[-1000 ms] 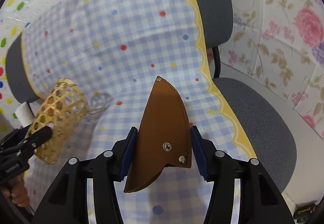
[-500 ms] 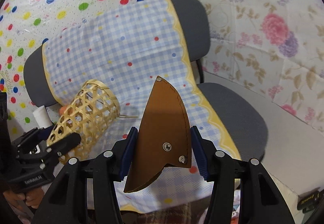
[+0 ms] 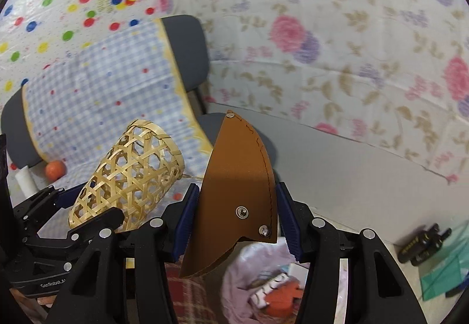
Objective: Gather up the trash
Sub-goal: 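Carry the bamboo tube and leather sheath over the bin and open both tools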
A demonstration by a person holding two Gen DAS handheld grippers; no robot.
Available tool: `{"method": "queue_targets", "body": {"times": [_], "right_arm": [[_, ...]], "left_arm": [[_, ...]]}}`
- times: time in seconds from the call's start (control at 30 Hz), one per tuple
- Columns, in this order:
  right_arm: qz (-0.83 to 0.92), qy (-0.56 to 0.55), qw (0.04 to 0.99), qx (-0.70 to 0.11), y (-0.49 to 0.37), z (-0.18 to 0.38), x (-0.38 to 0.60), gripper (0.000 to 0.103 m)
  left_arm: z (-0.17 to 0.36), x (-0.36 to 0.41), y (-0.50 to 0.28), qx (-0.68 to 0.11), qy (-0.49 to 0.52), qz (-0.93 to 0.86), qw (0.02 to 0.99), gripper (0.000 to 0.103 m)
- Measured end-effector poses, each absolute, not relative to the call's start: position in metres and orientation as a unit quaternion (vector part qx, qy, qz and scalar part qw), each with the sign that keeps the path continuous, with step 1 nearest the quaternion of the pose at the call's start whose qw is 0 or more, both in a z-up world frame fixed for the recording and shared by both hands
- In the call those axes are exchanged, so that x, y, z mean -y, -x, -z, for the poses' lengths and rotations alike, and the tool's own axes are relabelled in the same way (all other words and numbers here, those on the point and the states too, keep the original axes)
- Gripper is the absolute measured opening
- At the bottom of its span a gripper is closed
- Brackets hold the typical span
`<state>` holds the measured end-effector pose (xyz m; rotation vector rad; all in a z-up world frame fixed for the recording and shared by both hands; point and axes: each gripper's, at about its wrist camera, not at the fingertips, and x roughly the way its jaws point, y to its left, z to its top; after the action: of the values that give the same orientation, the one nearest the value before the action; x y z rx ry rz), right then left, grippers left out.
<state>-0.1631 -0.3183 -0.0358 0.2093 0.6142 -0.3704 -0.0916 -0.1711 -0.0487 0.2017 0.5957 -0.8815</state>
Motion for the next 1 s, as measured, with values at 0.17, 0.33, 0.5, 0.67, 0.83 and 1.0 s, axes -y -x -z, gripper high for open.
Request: {"method": "queue_targets", "body": {"times": [0.17, 0.33, 0.5, 0.67, 0.83, 1.0], "right_arm": [[0.232, -0.11, 0.922, -0.29, 0.205, 0.033, 0.336, 0.054], [0.26, -0.119, 0.916, -0.28, 0.228, 0.031, 0.352, 0.054], [0.265, -0.131, 0.914, -0.277, 0.235, 0.037, 0.359, 0.056], [0.261, -0.15, 0.908, -0.291, 0.233, 0.052, 0.367, 0.068], [0.264, -0.143, 0.91, -0.285, 0.232, 0.048, 0.365, 0.079], [0.268, -0.127, 0.914, -0.277, 0.231, 0.04, 0.359, 0.088]], "left_arm": [[0.057, 0.203, 0.112, -0.279, -0.115, 0.46, 0.835, 0.071], [0.069, 0.231, 0.129, -0.278, -0.141, 0.492, 0.813, 0.072], [0.07, 0.243, 0.132, -0.273, -0.144, 0.496, 0.812, 0.082], [0.061, 0.231, 0.119, -0.272, -0.125, 0.473, 0.829, 0.084], [0.054, 0.212, 0.101, -0.272, -0.111, 0.429, 0.854, 0.084], [0.047, 0.2, 0.095, -0.271, -0.119, 0.396, 0.869, 0.088]]}}
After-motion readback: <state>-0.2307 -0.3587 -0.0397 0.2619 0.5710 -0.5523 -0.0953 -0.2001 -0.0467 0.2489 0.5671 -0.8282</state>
